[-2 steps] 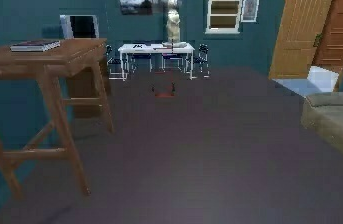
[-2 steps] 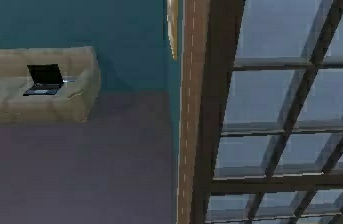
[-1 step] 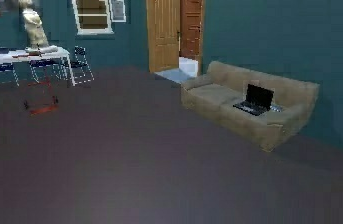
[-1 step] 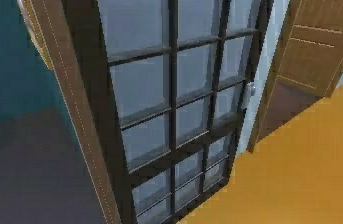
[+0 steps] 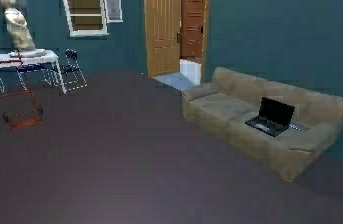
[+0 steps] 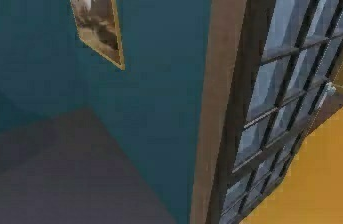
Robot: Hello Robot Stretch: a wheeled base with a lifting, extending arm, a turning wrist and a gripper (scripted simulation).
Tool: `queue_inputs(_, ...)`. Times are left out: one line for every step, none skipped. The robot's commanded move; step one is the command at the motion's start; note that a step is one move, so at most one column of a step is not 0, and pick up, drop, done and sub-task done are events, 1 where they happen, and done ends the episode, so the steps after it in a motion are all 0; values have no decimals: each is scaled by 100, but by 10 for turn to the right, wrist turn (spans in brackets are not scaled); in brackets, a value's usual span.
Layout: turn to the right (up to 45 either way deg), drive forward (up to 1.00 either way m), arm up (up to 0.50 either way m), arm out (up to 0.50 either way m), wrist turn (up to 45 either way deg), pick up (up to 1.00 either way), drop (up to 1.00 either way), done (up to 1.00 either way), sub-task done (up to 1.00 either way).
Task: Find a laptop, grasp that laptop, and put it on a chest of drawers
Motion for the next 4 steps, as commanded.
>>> queue_inputs(450, 0, 0, 0, 0, 0, 0, 0, 0)
queue_inputs(90, 0, 0, 0, 0, 0, 0, 0, 0)
queue_inputs(0, 100, 0, 0, 0, 0, 0, 0, 0)
queue_inputs(0, 35, 0, 0, 0, 0, 0, 0, 0)
